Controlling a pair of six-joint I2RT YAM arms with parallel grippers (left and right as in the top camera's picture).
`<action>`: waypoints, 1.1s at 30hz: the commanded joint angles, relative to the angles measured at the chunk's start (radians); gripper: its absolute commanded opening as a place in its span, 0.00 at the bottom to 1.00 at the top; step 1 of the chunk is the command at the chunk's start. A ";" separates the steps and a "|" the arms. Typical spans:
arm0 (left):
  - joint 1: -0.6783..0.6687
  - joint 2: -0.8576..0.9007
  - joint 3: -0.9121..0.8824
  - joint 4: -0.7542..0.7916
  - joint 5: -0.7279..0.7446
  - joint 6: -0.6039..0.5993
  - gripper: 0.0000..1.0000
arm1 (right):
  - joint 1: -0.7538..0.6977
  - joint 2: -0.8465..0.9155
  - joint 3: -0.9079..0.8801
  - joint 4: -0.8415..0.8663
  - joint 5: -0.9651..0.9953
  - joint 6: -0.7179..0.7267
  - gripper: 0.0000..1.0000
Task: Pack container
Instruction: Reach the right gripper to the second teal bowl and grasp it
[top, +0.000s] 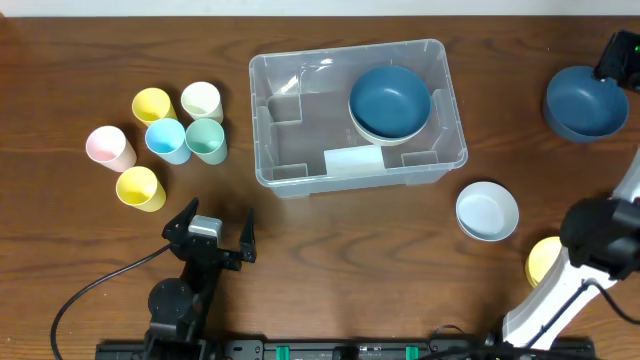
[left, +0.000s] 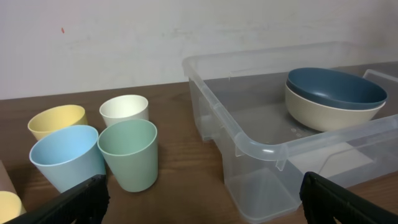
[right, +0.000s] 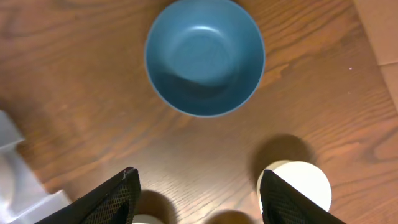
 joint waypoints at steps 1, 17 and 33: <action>0.006 -0.006 -0.017 -0.034 0.008 0.010 0.98 | -0.017 0.078 -0.005 0.014 -0.002 -0.062 0.64; 0.006 -0.006 -0.017 -0.034 0.008 0.010 0.98 | -0.023 0.315 -0.005 0.081 -0.180 -0.290 0.63; 0.006 -0.006 -0.017 -0.034 0.008 0.010 0.98 | -0.024 0.433 -0.006 0.108 -0.212 -0.317 0.58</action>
